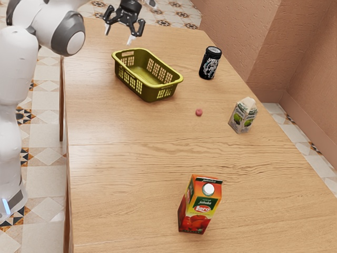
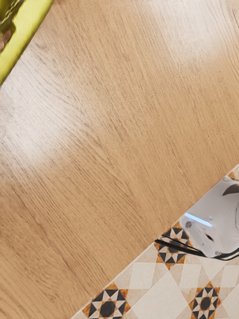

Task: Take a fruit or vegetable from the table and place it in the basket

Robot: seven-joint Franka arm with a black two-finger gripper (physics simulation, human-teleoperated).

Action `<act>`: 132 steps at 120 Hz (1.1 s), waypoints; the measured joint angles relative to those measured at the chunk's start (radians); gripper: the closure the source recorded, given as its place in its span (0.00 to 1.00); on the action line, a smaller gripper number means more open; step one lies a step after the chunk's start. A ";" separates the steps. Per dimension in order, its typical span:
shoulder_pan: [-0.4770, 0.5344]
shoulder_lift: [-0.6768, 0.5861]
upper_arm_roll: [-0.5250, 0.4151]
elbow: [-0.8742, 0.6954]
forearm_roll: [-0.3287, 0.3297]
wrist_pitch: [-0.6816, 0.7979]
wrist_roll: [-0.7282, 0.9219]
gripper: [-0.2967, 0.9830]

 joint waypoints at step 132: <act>-0.245 0.305 -0.273 0.078 -0.001 0.650 -0.363 0.24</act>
